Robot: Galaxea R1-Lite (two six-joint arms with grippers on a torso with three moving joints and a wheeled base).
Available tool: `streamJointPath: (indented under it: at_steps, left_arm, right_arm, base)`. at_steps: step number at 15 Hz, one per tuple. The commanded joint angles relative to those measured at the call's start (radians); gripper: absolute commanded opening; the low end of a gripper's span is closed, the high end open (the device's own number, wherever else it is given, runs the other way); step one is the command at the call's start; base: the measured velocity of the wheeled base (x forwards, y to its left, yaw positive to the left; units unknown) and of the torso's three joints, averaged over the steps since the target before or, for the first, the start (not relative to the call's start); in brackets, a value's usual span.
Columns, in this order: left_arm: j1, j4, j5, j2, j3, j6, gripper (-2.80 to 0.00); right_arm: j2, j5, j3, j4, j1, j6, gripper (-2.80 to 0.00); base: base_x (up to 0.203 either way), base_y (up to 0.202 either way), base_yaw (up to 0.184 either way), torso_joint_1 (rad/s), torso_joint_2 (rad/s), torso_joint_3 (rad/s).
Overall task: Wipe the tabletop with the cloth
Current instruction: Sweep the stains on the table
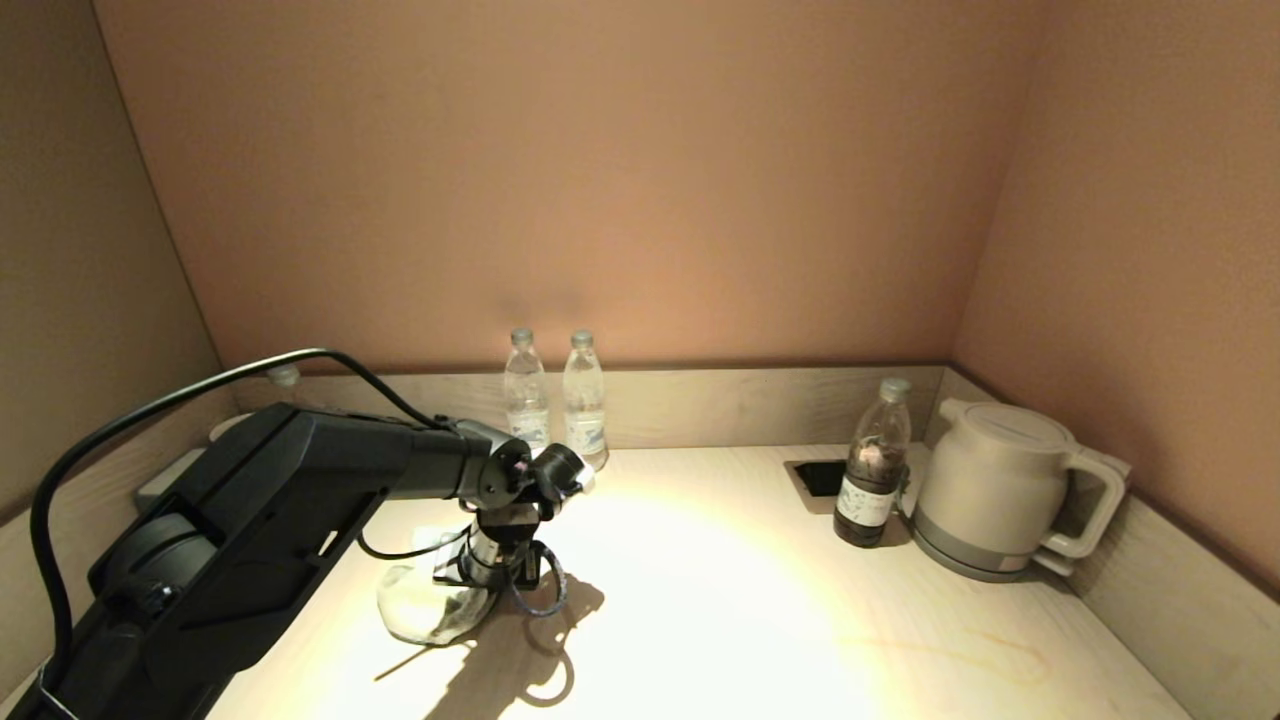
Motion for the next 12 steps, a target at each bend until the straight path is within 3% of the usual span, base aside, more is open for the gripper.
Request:
streamJointPath:
  at_steps: [1, 6, 8, 12]
  left_arm:
    - [-0.012, -0.063, -0.006, 0.018, -0.005, 0.021, -2.80]
    - [-0.079, -0.129, -0.015, 0.014, -0.004, 0.067, -2.80]
    - [-0.177, -0.115, -0.022, -0.005, -0.003, 0.066, -2.80]
    - [-0.286, 0.041, -0.044, -0.048, 0.011, -0.003, -2.80]
  right_arm:
    - [0.001, 0.000, 0.000, 0.001, 0.000, 0.001, -2.80]
    - [0.001, 0.000, 0.000, 0.001, 0.001, 0.001, -2.80]
    - [0.001, 0.000, 0.000, 0.001, 0.000, 0.001, -2.80]
    - [0.001, 0.000, 0.000, 0.001, 0.001, 0.001, -2.80]
  base:
    - [0.000, 0.000, 0.000, 0.000, 0.00, 0.000]
    - [0.000, 0.000, 0.000, 0.000, 0.00, 0.000]
    - [0.000, 0.000, 0.000, 0.000, 0.00, 0.000]
    - [0.000, 0.000, 0.000, 0.000, 0.00, 0.000]
